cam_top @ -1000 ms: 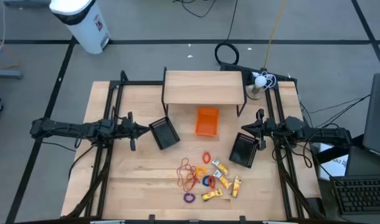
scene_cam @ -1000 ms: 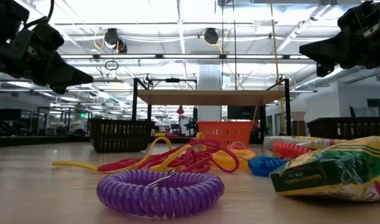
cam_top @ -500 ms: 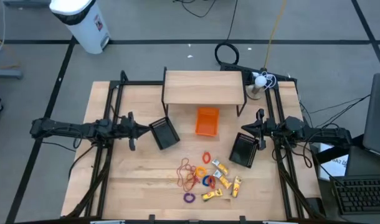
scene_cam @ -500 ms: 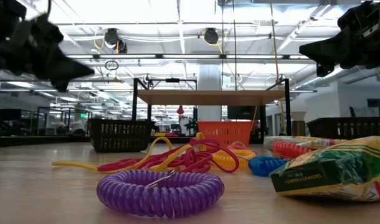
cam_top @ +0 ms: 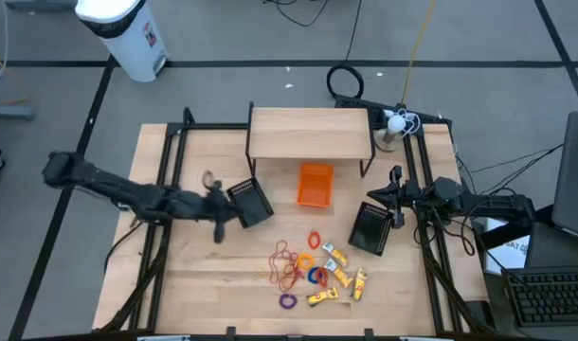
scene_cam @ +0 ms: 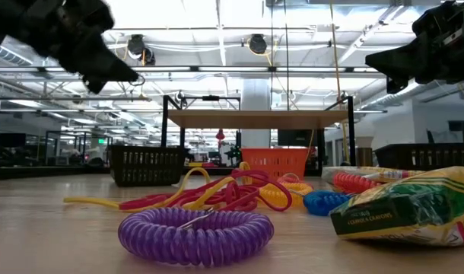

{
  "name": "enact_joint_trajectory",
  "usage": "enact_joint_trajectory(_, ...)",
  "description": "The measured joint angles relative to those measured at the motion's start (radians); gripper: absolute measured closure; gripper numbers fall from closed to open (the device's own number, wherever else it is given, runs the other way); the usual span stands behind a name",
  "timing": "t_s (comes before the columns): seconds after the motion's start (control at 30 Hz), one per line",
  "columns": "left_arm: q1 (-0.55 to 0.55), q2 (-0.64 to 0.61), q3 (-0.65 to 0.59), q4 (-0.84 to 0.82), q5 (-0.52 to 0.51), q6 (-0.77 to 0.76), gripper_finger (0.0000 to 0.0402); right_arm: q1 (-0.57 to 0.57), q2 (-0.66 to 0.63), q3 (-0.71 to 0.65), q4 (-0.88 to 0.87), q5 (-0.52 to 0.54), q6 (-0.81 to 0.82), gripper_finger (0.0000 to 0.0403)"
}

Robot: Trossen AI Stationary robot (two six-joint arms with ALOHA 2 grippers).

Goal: Pick & Place Office Desk Supplies
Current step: Put the yellow rubberband into the left black bin

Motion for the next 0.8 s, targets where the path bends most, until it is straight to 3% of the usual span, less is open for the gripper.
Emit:
enact_joint_trajectory(0.13,-0.044,0.231,0.210,-0.122,0.008,-0.015,0.0372,0.000,0.000,0.000,0.000,-0.001,0.000,0.0403)
enact_joint_trajectory(0.3,-0.051,0.498,0.461,-0.332,0.126,-0.029,0.0329,0.000,0.000,0.000,0.000,-0.004,0.008,0.0403)
enact_joint_trajectory(0.47,-0.043,0.693,0.648,-0.476,0.172,-0.176,0.0266,0.000,0.000,0.000,0.013,-0.002,0.008,0.0403)
enact_joint_trajectory(0.57,-0.034,0.772,0.730,-0.574,0.211,-0.230,0.0235,0.000,0.000,0.000,0.029,-0.002,0.026,0.0403)
enact_joint_trajectory(0.8,-0.038,0.890,0.807,-0.583,0.350,-0.347,0.0192,0.000,0.000,0.000,0.038,-0.003,0.057,0.0403)
